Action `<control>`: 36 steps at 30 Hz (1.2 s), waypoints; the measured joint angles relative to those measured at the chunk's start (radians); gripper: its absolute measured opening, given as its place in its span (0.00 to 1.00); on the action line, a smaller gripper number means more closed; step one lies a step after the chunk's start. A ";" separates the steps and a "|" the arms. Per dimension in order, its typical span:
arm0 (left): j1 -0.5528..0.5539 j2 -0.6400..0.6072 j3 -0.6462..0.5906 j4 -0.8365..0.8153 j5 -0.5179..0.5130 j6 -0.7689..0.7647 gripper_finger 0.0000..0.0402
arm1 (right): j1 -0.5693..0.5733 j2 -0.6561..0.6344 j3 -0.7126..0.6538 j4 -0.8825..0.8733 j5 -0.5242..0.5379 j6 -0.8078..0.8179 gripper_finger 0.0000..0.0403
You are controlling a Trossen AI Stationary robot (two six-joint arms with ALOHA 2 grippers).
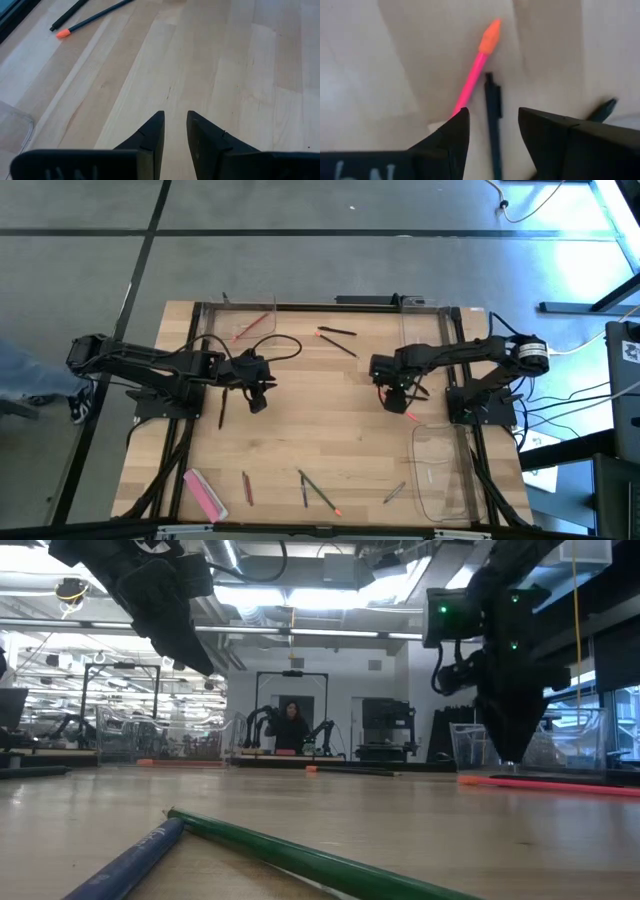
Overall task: Sort crayons/erasers/pens/pencils in bins
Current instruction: Put the black pen into top right transparent bin
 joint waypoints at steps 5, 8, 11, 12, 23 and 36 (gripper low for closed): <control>0.000 0.000 0.000 0.000 -0.001 0.000 0.18 | 0.000 0.005 -0.009 0.066 0.029 -0.087 0.42; 0.000 0.000 0.000 0.000 -0.001 0.000 0.18 | 0.000 0.006 -0.008 0.109 -0.022 -0.088 0.42; 0.000 0.000 0.000 0.000 -0.001 0.002 0.18 | 0.000 0.007 -0.008 0.104 -0.027 -0.062 0.42; 0.000 0.000 0.000 0.000 -0.001 0.003 0.18 | 0.000 0.007 -0.008 0.102 -0.026 -0.049 0.42; 0.000 0.000 0.000 0.000 -0.002 0.004 0.18 | 0.000 0.002 0.111 -0.118 -0.024 0.259 0.42; 0.000 0.000 0.000 -0.004 -0.002 0.029 0.18 | 0.000 -0.002 0.093 -0.201 -0.025 0.601 0.42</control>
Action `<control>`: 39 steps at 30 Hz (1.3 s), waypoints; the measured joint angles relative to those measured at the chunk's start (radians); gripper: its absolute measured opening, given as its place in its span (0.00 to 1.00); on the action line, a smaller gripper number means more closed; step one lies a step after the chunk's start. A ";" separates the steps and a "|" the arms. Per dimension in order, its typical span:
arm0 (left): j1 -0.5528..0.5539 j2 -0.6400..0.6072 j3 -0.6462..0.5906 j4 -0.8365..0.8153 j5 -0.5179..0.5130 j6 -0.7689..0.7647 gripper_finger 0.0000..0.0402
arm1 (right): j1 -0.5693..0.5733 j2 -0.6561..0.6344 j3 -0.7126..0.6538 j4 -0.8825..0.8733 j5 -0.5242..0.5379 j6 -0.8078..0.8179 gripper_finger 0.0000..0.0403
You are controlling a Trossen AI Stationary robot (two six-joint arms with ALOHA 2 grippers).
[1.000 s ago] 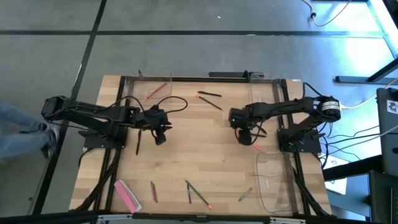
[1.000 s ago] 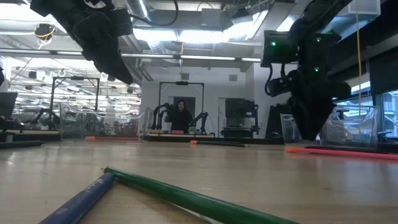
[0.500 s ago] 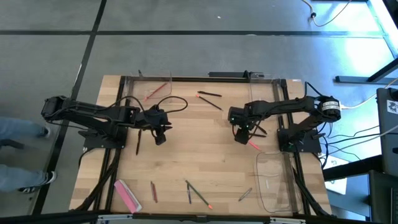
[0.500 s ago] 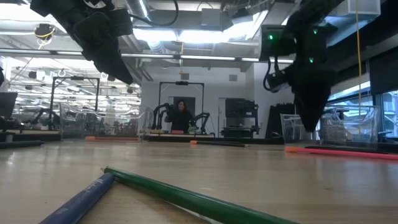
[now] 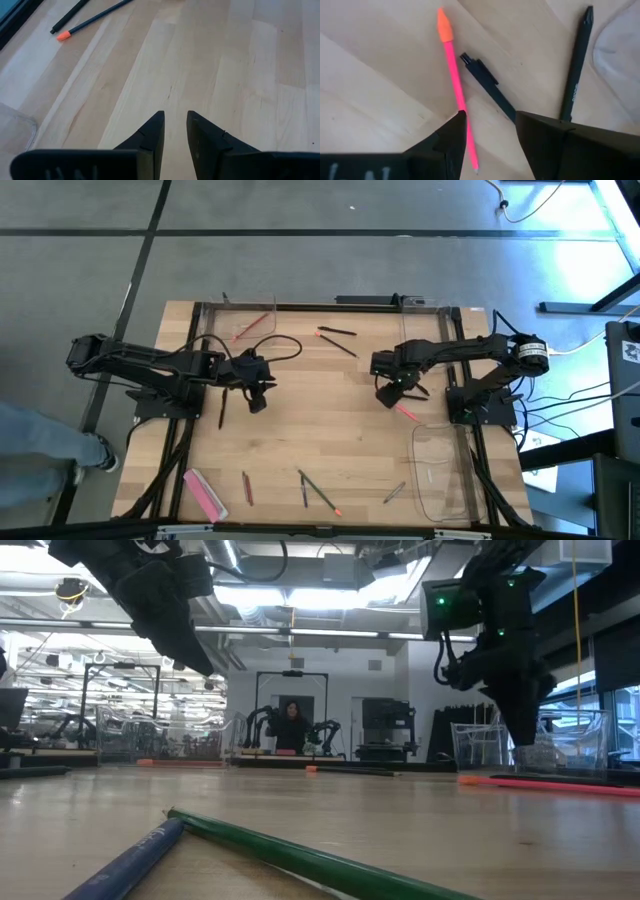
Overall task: Sort crayons/erasers/pens/pencils in bins
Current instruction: Put the black pen into top right transparent bin
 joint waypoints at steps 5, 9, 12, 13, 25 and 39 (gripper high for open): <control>0.000 0.000 0.000 0.000 0.000 0.001 0.18 | 0.000 0.000 0.000 0.005 -0.028 0.153 0.42; 0.000 0.000 0.000 0.000 0.000 0.001 0.18 | 0.000 0.001 -0.001 0.006 -0.049 0.230 0.42; 0.000 0.000 0.000 0.000 0.000 0.002 0.18 | 0.000 0.001 -0.001 0.017 -0.041 0.231 0.42; 0.000 0.000 0.000 0.000 0.000 0.002 0.18 | 0.000 0.002 -0.001 0.026 -0.038 0.230 0.42; 0.000 0.000 0.000 0.000 0.000 0.002 0.18 | 0.000 0.144 -0.001 0.072 -0.011 0.142 0.42; 0.000 0.000 0.000 0.000 0.000 0.002 0.18 | 0.000 0.235 0.003 0.117 0.006 -0.094 0.42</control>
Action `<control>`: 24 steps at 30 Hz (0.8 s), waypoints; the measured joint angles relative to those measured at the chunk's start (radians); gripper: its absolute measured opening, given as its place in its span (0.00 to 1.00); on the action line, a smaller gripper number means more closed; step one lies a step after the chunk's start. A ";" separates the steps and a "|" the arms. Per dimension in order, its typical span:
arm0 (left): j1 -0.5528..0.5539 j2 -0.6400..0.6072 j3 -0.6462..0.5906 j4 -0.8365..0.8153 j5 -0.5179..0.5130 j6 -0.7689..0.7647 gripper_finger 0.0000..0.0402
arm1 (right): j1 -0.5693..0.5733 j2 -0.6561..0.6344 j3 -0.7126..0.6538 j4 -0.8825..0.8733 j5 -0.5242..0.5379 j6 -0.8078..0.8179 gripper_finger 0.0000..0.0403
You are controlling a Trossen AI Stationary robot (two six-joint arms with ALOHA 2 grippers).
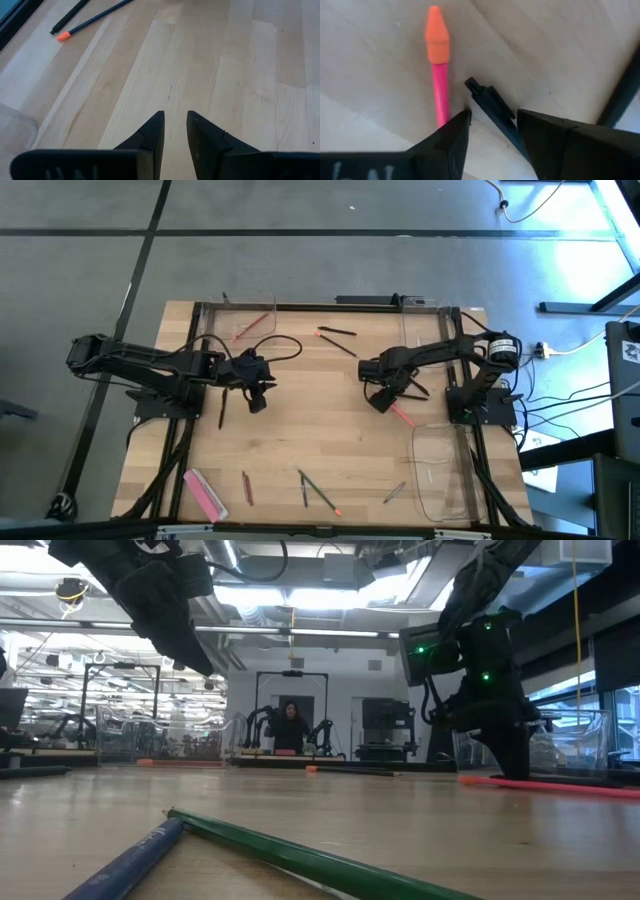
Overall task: Sort crayons/erasers/pens/pencils in bins
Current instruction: Put the black pen into top right transparent bin
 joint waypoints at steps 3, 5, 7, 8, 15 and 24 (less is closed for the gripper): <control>0.000 0.000 0.000 0.000 0.000 0.000 0.18 | 0.000 -0.003 -0.001 0.003 0.000 -0.026 0.41; 0.000 0.000 0.000 0.000 0.000 0.000 0.18 | 0.000 -0.003 -0.002 0.005 0.000 -0.028 0.39; 0.000 0.000 0.000 0.000 0.000 0.000 0.18 | 0.001 -0.002 -0.002 0.008 0.000 -0.028 0.35; 0.000 0.000 0.000 0.000 0.000 0.000 0.18 | 0.001 -0.002 -0.002 0.010 -0.001 -0.030 0.33; 0.000 0.000 0.000 0.000 0.000 0.000 0.18 | 0.000 -0.002 -0.002 0.020 -0.006 -0.046 0.19; 0.000 0.000 0.000 0.000 0.000 0.000 0.18 | -0.007 -0.001 -0.004 0.029 -0.012 -0.017 0.15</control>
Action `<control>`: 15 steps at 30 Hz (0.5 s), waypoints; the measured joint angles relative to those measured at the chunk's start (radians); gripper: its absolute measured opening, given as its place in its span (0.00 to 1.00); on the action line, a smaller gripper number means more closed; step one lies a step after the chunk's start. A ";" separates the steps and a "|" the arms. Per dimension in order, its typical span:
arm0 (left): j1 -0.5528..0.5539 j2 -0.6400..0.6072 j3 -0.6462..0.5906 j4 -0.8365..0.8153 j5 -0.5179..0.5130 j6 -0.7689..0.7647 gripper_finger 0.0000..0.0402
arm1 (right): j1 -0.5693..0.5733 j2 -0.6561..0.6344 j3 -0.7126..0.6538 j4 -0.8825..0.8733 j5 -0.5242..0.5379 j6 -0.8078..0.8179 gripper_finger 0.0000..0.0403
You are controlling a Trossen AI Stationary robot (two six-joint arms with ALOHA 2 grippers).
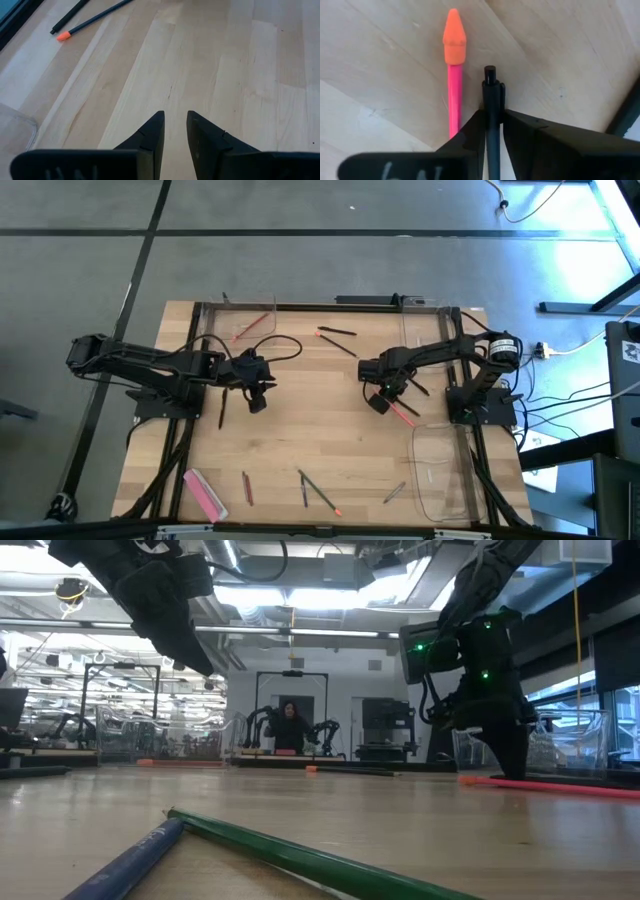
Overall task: Sort crayons/erasers/pens/pencils in bins
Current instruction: Put the black pen into top right transparent bin
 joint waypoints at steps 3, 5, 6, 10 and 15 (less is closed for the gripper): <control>0.000 0.000 0.000 0.000 0.000 0.000 0.18 | -0.001 0.000 0.000 0.001 -0.003 0.009 0.15; 0.000 0.000 0.000 0.000 0.000 0.000 0.18 | -0.001 0.000 0.000 0.001 -0.006 0.019 0.15; 0.000 0.000 0.000 0.000 0.000 0.000 0.18 | -0.001 0.000 0.000 0.000 -0.006 0.024 0.15; 0.000 0.000 0.000 0.000 0.000 0.000 0.18 | -0.002 -0.004 0.001 -0.003 -0.013 0.027 0.15; 0.000 0.000 0.000 0.000 0.000 0.000 0.18 | -0.002 0.002 0.027 -0.025 0.003 0.023 0.14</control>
